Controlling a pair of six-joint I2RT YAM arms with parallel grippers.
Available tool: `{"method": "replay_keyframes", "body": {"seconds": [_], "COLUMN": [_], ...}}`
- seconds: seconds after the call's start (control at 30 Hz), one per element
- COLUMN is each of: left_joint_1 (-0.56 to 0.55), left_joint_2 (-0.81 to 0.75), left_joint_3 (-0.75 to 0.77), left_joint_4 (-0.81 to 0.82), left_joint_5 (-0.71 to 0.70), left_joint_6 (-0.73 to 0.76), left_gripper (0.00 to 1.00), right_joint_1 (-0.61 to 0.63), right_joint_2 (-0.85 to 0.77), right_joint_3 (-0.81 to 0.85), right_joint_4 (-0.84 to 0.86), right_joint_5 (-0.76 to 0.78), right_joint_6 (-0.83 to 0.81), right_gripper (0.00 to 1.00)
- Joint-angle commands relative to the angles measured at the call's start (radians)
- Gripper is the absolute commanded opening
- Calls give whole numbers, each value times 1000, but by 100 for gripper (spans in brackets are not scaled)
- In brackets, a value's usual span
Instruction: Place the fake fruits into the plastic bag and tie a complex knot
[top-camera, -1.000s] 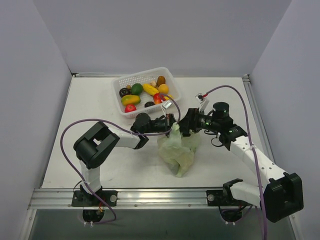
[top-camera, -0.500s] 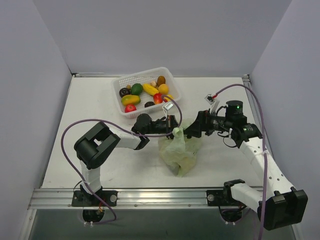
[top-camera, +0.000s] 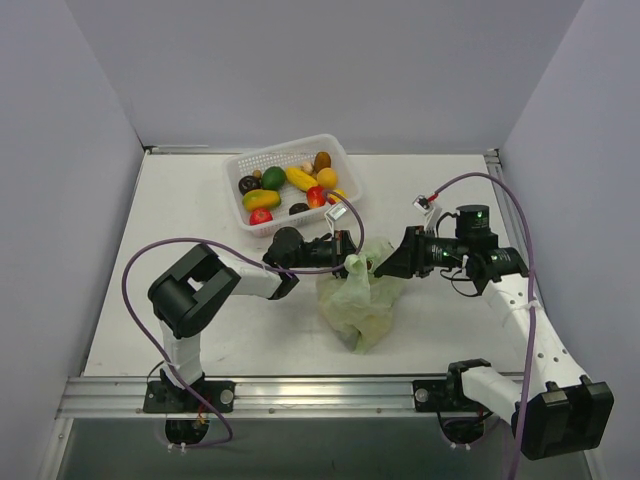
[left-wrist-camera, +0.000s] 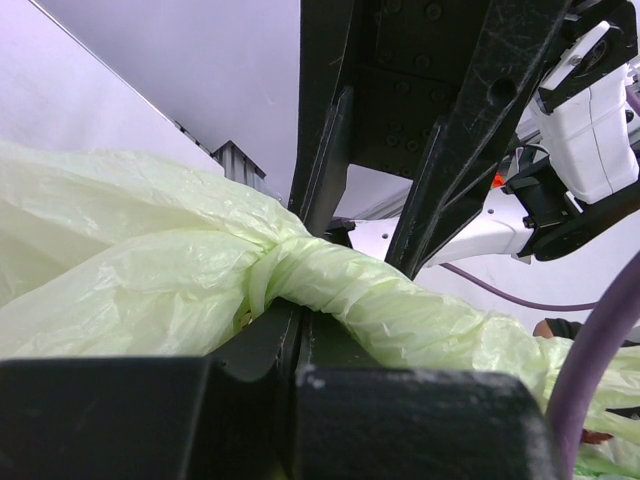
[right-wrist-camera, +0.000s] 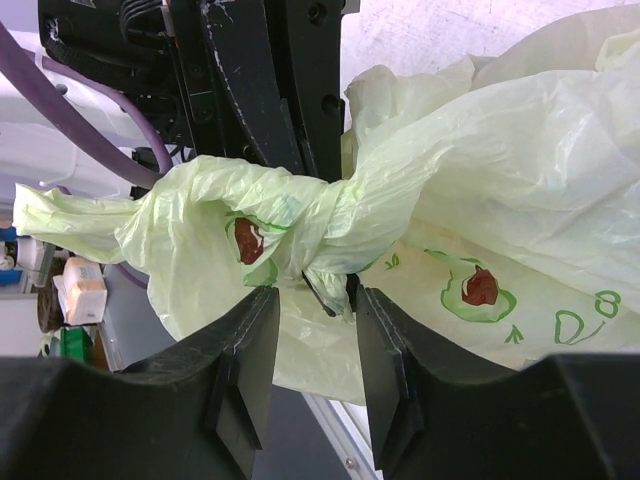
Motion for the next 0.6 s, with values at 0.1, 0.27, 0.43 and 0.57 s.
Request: {"method": "replay_keyframes", "body": {"seconds": [0.1,0.27,0.43,0.57], "left_joint_1": [-8,-9,-12,-14], "left_joint_2": [-8,-5,-8,-12], "left_joint_3": [16,18,18,10], "left_joint_4": [56,64,65,68], "left_joint_5": [11,13,17,16], "left_joint_6": [14,9,11,15], "left_gripper": [0,0,0,0], "right_joint_1": [-9,-9,-11,-12], "right_joint_2": [12,20,34,35], "right_joint_3": [-2,-11,-6,-3], "right_joint_4": [21,55,73,75], "right_joint_5": [-19,-9,2,4], "right_joint_6": [3,11,22,22], "right_gripper": [34,23,12,0]}}
